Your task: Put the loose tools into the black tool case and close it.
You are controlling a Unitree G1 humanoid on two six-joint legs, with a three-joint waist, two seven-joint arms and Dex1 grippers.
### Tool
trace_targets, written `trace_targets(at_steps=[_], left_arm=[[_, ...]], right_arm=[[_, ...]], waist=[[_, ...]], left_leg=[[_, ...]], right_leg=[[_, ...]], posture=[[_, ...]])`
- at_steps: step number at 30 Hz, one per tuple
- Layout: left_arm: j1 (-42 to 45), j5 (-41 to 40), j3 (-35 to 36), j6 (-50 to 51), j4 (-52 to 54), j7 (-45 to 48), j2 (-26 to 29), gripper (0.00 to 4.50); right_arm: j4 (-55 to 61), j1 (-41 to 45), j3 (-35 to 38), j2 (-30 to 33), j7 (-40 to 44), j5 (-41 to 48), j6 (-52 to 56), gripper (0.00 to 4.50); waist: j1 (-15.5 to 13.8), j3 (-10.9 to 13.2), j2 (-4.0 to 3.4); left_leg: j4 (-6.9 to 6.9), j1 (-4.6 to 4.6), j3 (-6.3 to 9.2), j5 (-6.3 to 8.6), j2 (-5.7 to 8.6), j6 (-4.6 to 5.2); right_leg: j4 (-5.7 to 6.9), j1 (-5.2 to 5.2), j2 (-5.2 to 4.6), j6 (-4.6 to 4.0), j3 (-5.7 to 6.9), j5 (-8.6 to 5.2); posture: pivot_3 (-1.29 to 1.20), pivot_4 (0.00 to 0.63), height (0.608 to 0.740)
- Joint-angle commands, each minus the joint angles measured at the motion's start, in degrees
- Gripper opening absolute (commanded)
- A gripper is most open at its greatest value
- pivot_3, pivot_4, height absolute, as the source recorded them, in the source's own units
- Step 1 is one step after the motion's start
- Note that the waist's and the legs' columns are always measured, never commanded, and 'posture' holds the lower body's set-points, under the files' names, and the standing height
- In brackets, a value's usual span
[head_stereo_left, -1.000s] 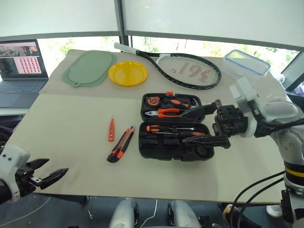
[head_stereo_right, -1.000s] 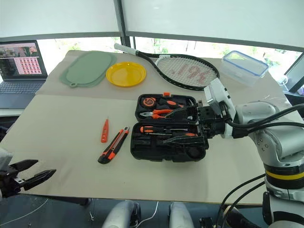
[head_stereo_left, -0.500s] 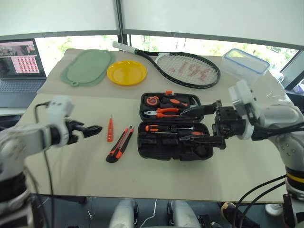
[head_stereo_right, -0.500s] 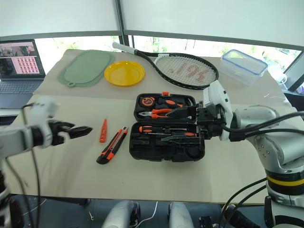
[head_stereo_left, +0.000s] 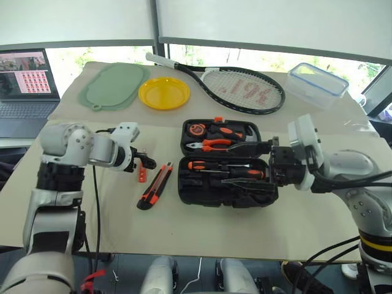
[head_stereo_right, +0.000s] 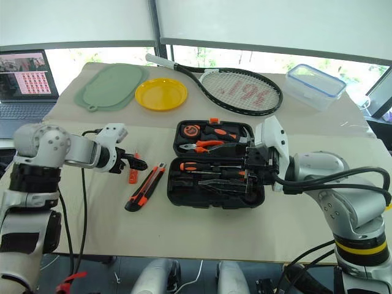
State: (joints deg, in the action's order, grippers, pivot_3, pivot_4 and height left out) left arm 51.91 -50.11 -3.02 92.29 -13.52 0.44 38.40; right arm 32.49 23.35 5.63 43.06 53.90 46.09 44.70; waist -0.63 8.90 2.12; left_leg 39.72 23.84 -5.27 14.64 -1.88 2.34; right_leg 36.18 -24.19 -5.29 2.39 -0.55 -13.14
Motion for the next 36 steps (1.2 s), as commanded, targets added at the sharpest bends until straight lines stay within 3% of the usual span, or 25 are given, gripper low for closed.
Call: trace_targets(at_steps=[1, 4, 13, 14, 19, 23, 30, 33, 36], left_arm=[[0.3, -4.6, -4.1, 0.2, -2.0, -0.4, 1.4, 4.50], [0.0, -7.4, -6.4, 0.2, -3.3, -1.0, 2.4, 3.82], [0.2, -8.1, -6.6, 0.2, -6.1, -2.1, 2.4, 0.55], [-0.2, -8.5, -6.6, 0.2, -5.9, -2.2, 2.8, 0.41], [-2.8, -7.0, -6.4, 0.2, -2.3, -0.5, 6.3, 0.41], [-2.3, -2.2, -8.8, -0.4, 1.4, 6.5, 10.3, 0.41], [1.7, 12.1, -22.9, -28.4, 6.9, 47.3, 23.8, 0.41], [5.2, 16.2, -25.1, -34.1, 5.7, 60.1, 24.1, 0.41], [10.3, 24.4, -29.3, -45.1, 2.7, 71.2, 21.1, 0.41]], right_arm=[[2.8, -0.6, 2.8, 0.4, -1.5, 1.3, -1.5, 4.45], [3.2, -1.0, 3.0, 1.1, -1.8, 1.2, -1.9, 4.50], [4.3, -1.9, 4.1, 3.1, -1.2, 2.6, -1.8, 4.50], [4.3, -2.0, 4.2, 3.2, -1.2, 2.8, -1.8, 4.50], [3.7, -1.7, 3.8, 3.9, -1.2, 3.4, -1.6, 4.50], [3.1, -1.9, 3.8, 4.8, -0.8, 3.4, -1.7, 4.50], [3.8, -5.5, 5.2, 7.5, 0.1, 4.0, -1.1, 4.50], [4.4, -6.5, 5.9, 7.8, -0.4, 4.7, -1.0, 4.50], [4.7, -7.5, 6.6, 7.9, -1.2, 4.8, -0.9, 4.50]], waist=[[0.0, 0.0, -0.01], [0.0, 0.0, -0.02], [-0.1, 0.0, -0.04], [-0.1, 0.0, -0.04], [0.2, 0.0, -0.05], [0.6, 0.0, -0.05], [0.6, 0.0, -0.03], [-0.4, 0.0, -0.03], [-0.9, 0.0, -0.03]], left_leg=[[0.00, -0.01, 0.00, 0.00, -0.01, 0.00], [0.00, -0.03, 0.00, 0.00, -0.02, -0.01], [0.01, -0.05, 0.00, 0.00, 0.03, 0.01], [0.01, -0.05, 0.00, 0.00, 0.03, 0.01], [0.00, -0.06, -0.01, 0.00, -0.01, 0.01], [-0.02, -0.06, -0.05, -0.01, 0.02, -0.01], [-0.07, -0.01, -0.15, -0.03, 0.01, -0.07], [0.05, 0.15, -0.26, -0.01, 0.02, -0.02], [0.20, 0.32, -0.31, 0.00, 0.03, 0.09]], right_leg=[[0.00, 0.00, 0.00, 0.00, 0.00, 0.00], [0.00, 0.02, -0.01, 0.00, 0.00, 0.00], [-0.01, 0.07, -0.03, 0.03, 0.00, -0.02], [0.00, 0.07, -0.02, 0.03, 0.00, -0.02], [0.00, 0.05, -0.02, 0.02, -0.02, -0.02], [0.00, 0.02, 0.04, 0.00, -0.03, -0.03], [-0.02, -0.08, 0.07, -0.09, 0.00, -0.09], [-0.09, -0.09, 0.04, -0.08, 0.11, -0.08], [-0.13, -0.10, 0.04, -0.03, 0.18, -0.06]], posture=[[0.00, 0.150, 0.738], [0.00, 0.150, 0.738], [0.00, 0.150, 0.738], [0.00, 0.150, 0.738], [0.00, 0.150, 0.738], [0.00, 0.150, 0.738], [0.00, 0.150, 0.738], [0.00, 0.150, 0.738], [0.00, 0.150, 0.738]])
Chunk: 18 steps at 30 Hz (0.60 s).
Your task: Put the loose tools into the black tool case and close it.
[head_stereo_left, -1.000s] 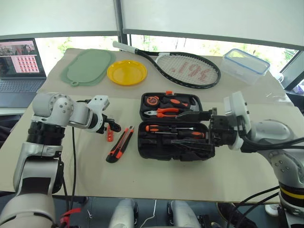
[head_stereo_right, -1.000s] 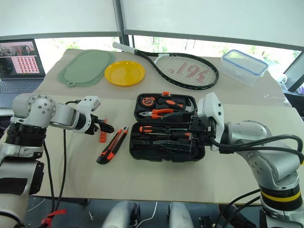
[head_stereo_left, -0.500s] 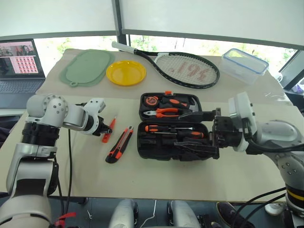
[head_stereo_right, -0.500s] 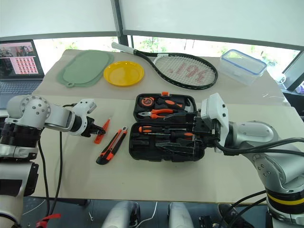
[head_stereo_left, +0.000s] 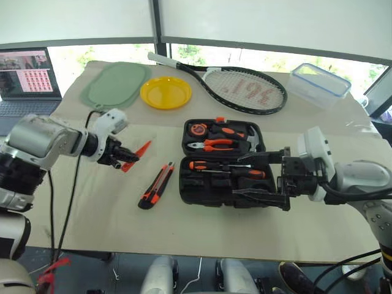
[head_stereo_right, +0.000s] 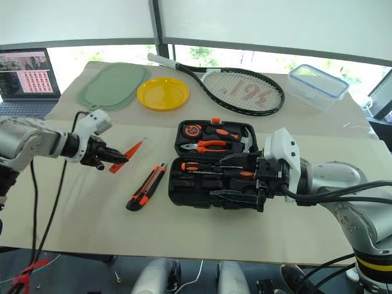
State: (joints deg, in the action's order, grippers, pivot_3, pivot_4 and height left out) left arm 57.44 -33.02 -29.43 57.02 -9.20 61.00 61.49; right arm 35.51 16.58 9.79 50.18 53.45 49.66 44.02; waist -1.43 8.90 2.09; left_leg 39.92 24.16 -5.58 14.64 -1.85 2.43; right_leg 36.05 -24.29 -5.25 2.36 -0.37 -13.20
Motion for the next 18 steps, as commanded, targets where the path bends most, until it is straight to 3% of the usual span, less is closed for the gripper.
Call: trace_targets(at_steps=[1, 7, 12, 18], left_arm=[[6.1, 9.6, -4.0, -12.9, -2.7, 13.4, -3.3, 0.41], [13.8, 19.3, -8.6, -24.7, -11.5, 24.0, -16.7, 0.41], [16.8, 25.6, -10.6, -28.5, -19.0, 25.8, -28.2, 0.41], [17.3, 31.3, -11.9, -28.8, -23.4, 27.7, -34.7, 0.41]], right_arm=[[1.8, -1.1, 2.7, 0.9, -1.0, 1.3, -0.2, 4.50], [3.3, -6.4, 4.4, 3.3, -1.5, -1.8, -1.2, 4.50], [5.7, -11.5, 7.5, 3.9, -3.2, -2.1, -1.0, 4.50], [9.0, -14.8, 10.6, 3.2, -6.5, 0.0, 0.2, 4.50]], waist=[[-0.2, 0.0, 0.00], [-1.0, 0.0, 0.02], [-0.5, 0.0, 0.02], [0.2, 0.0, 0.03]], left_leg=[[0.02, 0.01, -0.02, 0.00, 0.01, 0.02], [0.23, 0.21, -0.02, 0.05, 0.08, 0.15], [0.36, 0.29, 0.24, 0.13, 0.08, 0.29], [0.42, 0.39, 0.40, 0.16, 0.07, 0.34]], right_leg=[[0.00, 0.02, 0.00, 0.01, 0.01, 0.00], [-0.01, 0.02, 0.01, 0.15, 0.02, -0.02], [-0.07, -0.01, 0.01, 0.29, -0.12, 0.00], [-0.06, -0.07, 0.03, 0.34, -0.14, 0.01]], posture=[[0.00, 0.150, 0.738], [0.00, 0.150, 0.738], [0.00, 0.150, 0.738], [0.00, 0.150, 0.738]])
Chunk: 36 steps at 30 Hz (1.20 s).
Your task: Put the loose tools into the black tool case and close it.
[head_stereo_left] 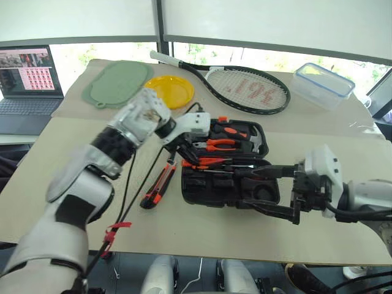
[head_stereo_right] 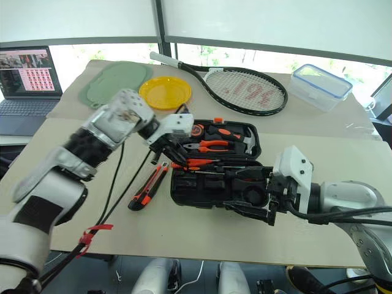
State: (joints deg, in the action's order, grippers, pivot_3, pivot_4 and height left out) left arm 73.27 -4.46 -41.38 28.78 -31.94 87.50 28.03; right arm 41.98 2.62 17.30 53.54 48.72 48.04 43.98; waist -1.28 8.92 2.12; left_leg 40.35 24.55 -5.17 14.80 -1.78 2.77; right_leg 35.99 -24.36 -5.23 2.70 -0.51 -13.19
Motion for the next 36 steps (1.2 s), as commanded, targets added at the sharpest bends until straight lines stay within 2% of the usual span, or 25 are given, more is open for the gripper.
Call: trace_targets(at_steps=[1, 15, 28, 36], left_arm=[[1.2, 3.4, -0.2, -0.1, -0.6, 1.6, -2.1, 0.41], [-0.2, 10.5, -1.1, 6.4, -4.4, 1.9, -9.9, 0.41], [-2.3, 13.4, -3.1, 7.4, -3.9, 5.0, -7.5, 0.41], [-1.6, 14.3, -1.8, 7.3, -5.6, 4.9, -7.8, 0.41]], right_arm=[[3.1, -1.6, 3.6, -0.1, -2.2, 1.8, 0.2, 4.50], [5.1, -4.2, 4.9, 0.0, -6.3, 4.2, -0.2, 4.50], [4.2, -3.0, 3.4, -0.8, -7.2, 3.5, -1.0, 4.50], [3.6, -1.8, 2.6, -0.9, -7.3, 3.5, -1.1, 4.50]], waist=[[0.1, 0.0, 0.00], [0.2, 0.0, 0.00], [0.8, 0.0, -0.03], [0.9, 0.0, -0.03]], left_leg=[[0.00, 0.00, 0.03, 0.00, 0.01, 0.00], [0.06, 0.06, 0.10, 0.05, 0.03, 0.07], [0.06, -0.01, 0.11, 0.05, -0.02, 0.07], [0.06, -0.02, 0.11, 0.05, -0.04, 0.08]], right_leg=[[0.01, 0.01, 0.00, 0.00, 0.00, 0.00], [0.01, 0.01, -0.03, 0.06, 0.01, 0.00], [0.09, 0.03, 0.03, 0.04, -0.04, -0.01], [0.09, 0.02, 0.05, 0.03, -0.06, -0.01]], posture=[[0.00, 0.150, 0.738], [0.00, 0.150, 0.738], [0.00, 0.150, 0.738], [0.00, 0.150, 0.738]])
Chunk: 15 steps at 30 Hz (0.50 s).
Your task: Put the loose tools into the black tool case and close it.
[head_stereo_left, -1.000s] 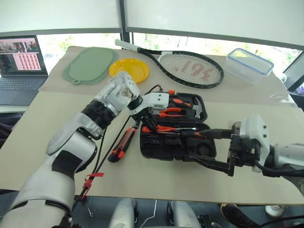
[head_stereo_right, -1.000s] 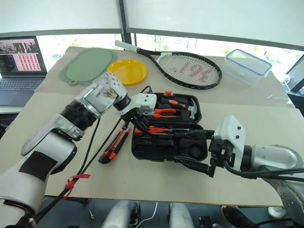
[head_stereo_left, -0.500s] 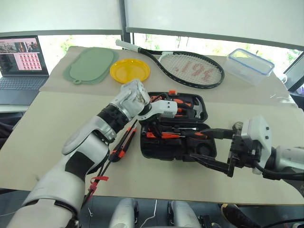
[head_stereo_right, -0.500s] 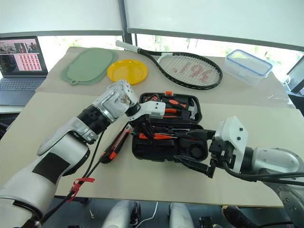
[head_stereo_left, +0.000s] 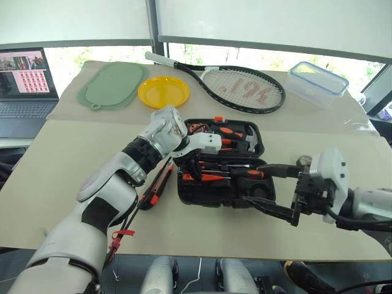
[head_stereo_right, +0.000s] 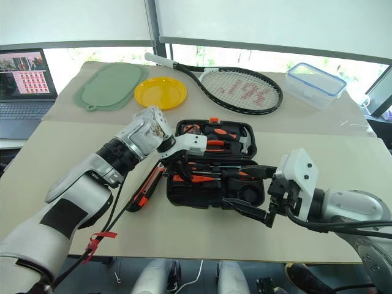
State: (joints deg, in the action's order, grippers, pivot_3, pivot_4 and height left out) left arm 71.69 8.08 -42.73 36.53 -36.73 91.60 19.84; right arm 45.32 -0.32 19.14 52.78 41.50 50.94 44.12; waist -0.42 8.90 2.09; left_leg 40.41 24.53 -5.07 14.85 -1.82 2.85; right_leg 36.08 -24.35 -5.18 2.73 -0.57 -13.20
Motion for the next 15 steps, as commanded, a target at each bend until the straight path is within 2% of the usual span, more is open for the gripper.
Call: trace_targets(at_steps=[1, 3, 4, 11, 15], left_arm=[[-0.3, 1.9, -0.4, -0.6, -1.0, 0.7, 0.3, 0.41], [-0.7, 1.6, -0.4, -1.0, -0.4, 0.8, 0.3, 1.41], [-0.8, 1.1, -0.4, -0.6, 0.1, 0.9, 0.5, 1.63], [1.4, -5.6, 0.4, 2.1, 4.9, 0.9, 5.3, 3.92], [2.1, -11.2, 1.2, 2.7, 9.7, 0.9, 10.6, 3.92]], right_arm=[[0.1, 1.4, 0.7, -0.1, -0.1, 0.6, -1.3, 4.50], [-0.2, 2.0, 0.5, -0.1, -0.3, 0.7, -1.2, 4.50], [-0.4, 2.2, 0.4, -0.2, -0.3, 0.7, -1.2, 4.50], [-0.5, 2.1, 0.2, -0.2, -0.1, 0.9, -1.0, 4.50], [-0.6, 2.1, 0.1, 0.0, 0.2, 0.9, -0.9, 4.50]], waist=[[0.0, 0.0, 0.00], [0.1, 0.0, 0.00], [0.1, 0.0, 0.00], [-0.3, 0.0, 0.00], [-0.2, 0.0, -0.01]], left_leg=[[0.00, 0.00, 0.00, 0.00, 0.00, 0.00], [0.00, 0.00, 0.00, 0.00, 0.00, 0.00], [0.00, -0.01, 0.00, 0.00, 0.00, 0.00], [0.02, -0.06, 0.00, 0.00, 0.00, 0.00], [0.04, -0.06, 0.01, 0.00, -0.02, 0.00]], right_leg=[[0.00, 0.00, 0.00, 0.00, 0.00, 0.00], [0.00, 0.00, 0.00, 0.00, -0.01, 0.00], [0.01, 0.00, 0.00, 0.00, -0.01, 0.00], [0.06, 0.07, -0.08, 0.03, -0.02, 0.02], [0.10, 0.04, -0.07, 0.02, -0.03, 0.02]], posture=[[0.00, 0.150, 0.738], [0.00, 0.150, 0.738], [0.00, 0.150, 0.738], [0.00, 0.150, 0.738], [0.00, 0.150, 0.738]])
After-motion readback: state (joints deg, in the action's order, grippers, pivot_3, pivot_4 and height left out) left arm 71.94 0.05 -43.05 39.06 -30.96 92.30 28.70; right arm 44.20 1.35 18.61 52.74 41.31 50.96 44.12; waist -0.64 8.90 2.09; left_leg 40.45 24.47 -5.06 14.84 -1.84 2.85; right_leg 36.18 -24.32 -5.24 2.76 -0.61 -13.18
